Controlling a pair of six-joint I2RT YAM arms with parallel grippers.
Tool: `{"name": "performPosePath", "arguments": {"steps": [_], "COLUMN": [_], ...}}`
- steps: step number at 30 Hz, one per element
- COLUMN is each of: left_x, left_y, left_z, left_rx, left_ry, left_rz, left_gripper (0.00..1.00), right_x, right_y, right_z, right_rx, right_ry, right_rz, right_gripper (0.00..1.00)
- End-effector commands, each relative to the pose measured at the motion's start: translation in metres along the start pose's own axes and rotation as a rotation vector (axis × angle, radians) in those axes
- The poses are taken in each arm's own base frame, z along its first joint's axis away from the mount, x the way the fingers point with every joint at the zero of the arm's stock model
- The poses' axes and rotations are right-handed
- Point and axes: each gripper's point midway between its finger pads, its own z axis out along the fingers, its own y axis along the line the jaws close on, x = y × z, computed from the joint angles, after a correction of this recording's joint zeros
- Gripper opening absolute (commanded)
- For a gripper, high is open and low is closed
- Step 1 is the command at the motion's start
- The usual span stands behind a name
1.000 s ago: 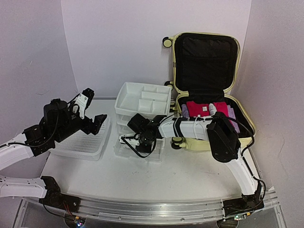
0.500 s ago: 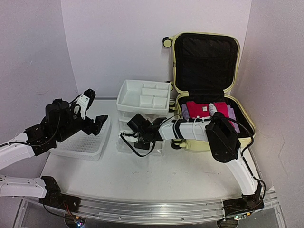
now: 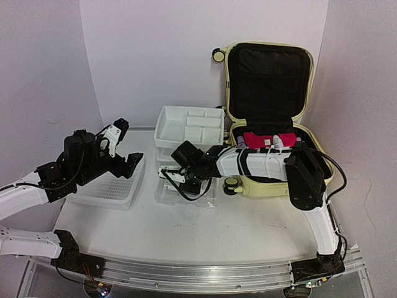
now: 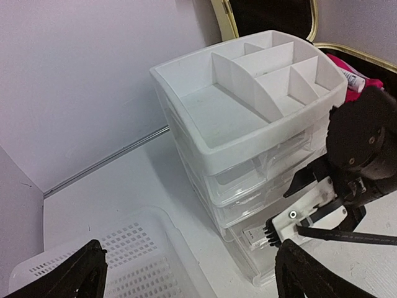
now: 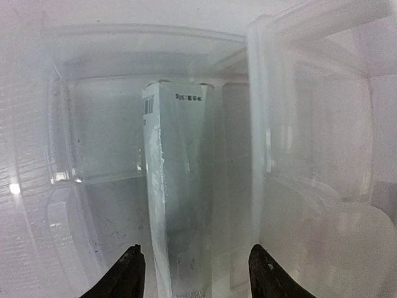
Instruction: Open, take out, and arrange the luggage
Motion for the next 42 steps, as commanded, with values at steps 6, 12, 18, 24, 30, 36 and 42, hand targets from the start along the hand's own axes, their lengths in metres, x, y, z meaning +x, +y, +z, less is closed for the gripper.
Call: {"name": "performPosePath", "arguments": {"steps": [6,12,18,24,30,36,42], "left_x": [-0.032,-0.034,-0.031,-0.036,-0.037,-0.039,-0.039], "left_y": [0.002,0.006,0.004,-0.002,-0.004,-0.004,0.000], "left_z": [0.000,-0.003,0.006,0.016,0.016,0.013,0.004], "left_rx": [0.009,-0.007,0.002,0.030,0.045,0.055,0.045], "left_ry": [-0.082,-0.090,-0.076,-0.077,-0.081,-0.089,-0.107], "left_rz": [-0.038,-0.038,-0.034,-0.036,-0.048,-0.073,-0.086], "left_gripper": [0.95,0.95,0.95,0.95,0.95,0.95,0.96], "right_x": [-0.029,-0.034,0.026,0.163,0.278,0.326,0.351], "right_y": [-0.023,-0.007,-0.029,-0.122,-0.178,-0.204,-0.222], "right_z": [-0.076,-0.145,-0.177,-0.192,-0.181,-0.135,-0.098], "right_rx": [-0.027,-0.175,-0.084,0.280,0.282,0.140,0.164], "right_ry": [-0.132,-0.273,-0.268,-0.128,0.036,0.161,0.253], "right_rz": [0.139,0.257,0.412,0.909,1.367,1.584,1.582], "right_gripper": [0.55,0.54,0.55,0.68,0.71,0.71,0.71]}}
